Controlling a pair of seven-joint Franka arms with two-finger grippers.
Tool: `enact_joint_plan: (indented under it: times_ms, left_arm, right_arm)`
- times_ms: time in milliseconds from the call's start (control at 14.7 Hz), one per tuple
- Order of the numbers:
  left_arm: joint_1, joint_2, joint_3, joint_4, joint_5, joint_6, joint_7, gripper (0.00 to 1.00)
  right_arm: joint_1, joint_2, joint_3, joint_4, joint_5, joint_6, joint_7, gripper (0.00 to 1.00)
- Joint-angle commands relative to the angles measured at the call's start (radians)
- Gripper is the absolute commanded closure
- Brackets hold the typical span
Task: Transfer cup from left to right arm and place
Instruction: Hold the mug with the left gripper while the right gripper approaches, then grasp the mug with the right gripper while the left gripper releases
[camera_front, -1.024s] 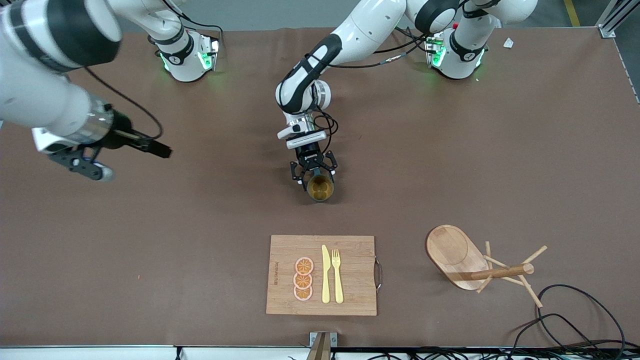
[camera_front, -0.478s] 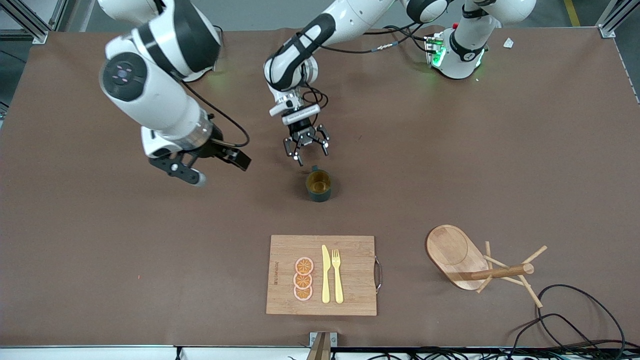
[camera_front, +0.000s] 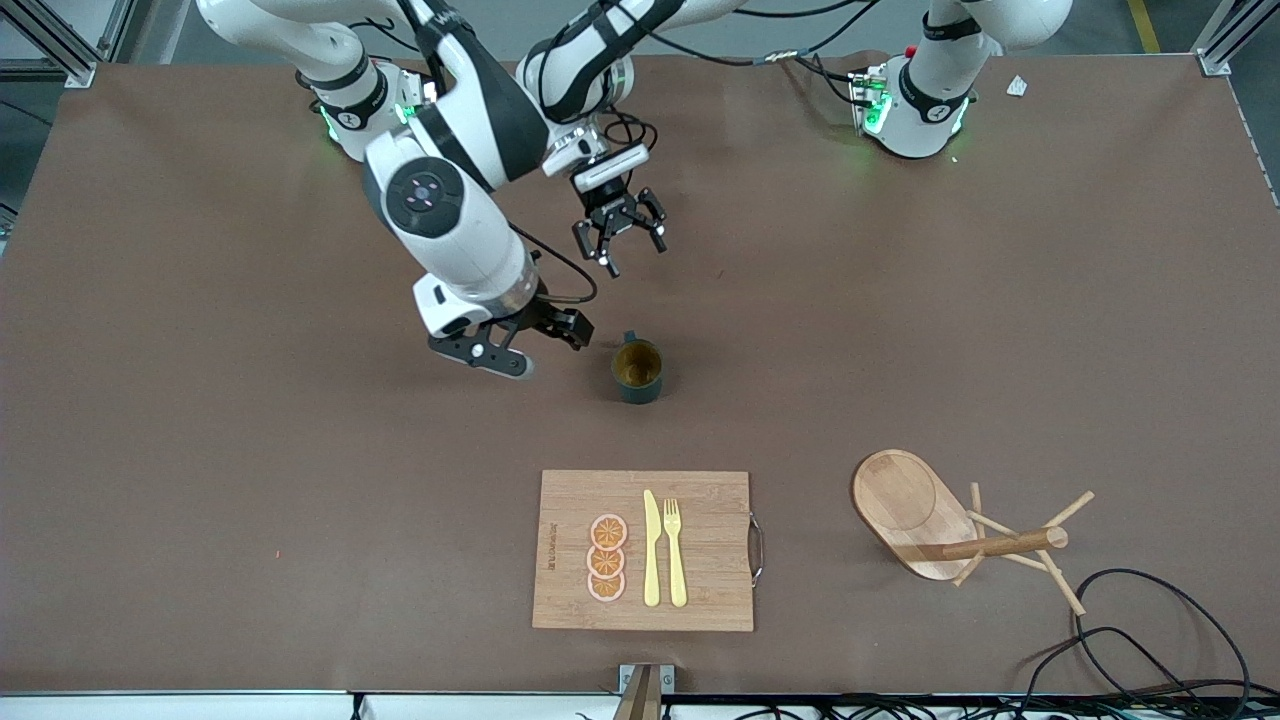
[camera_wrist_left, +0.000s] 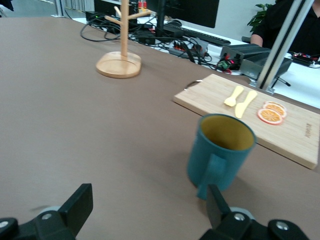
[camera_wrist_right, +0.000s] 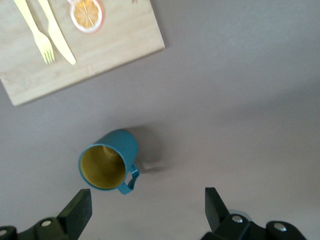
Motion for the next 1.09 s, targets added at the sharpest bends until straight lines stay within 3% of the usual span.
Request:
enact_joint_plan:
  times_ms: [0, 137, 546, 751, 1024]
  left_arm:
    - [0.017, -0.220, -0.006, -0.276, -0.049, 0.075, -0.034, 0.00]
    - [0.026, -0.295, -0.006, -0.355, -0.086, 0.091, -0.025, 0.00]
    - [0.026, -0.462, -0.007, -0.457, -0.236, 0.089, 0.010, 0.00]
    - [0.026, -0.565, -0.004, -0.445, -0.392, 0.052, 0.216, 0.00]
    - [0.026, -0.674, -0.001, -0.444, -0.474, -0.018, 0.358, 0.00]
  right_arm:
    - [0.043, 0.033, -0.013, -0.013, 0.000, 0.043, 0.001, 0.00]
    - [0.054, 0.065, -0.013, -0.016, -0.026, 0.084, 0.003, 0.00]
    - [0.107, 0.153, -0.011, -0.015, -0.082, 0.199, -0.001, 0.00]
    - [0.133, 0.197, -0.013, -0.015, -0.086, 0.247, -0.001, 0.00]
    - [0.135, 0.220, -0.014, -0.015, -0.114, 0.269, 0.001, 0.00]
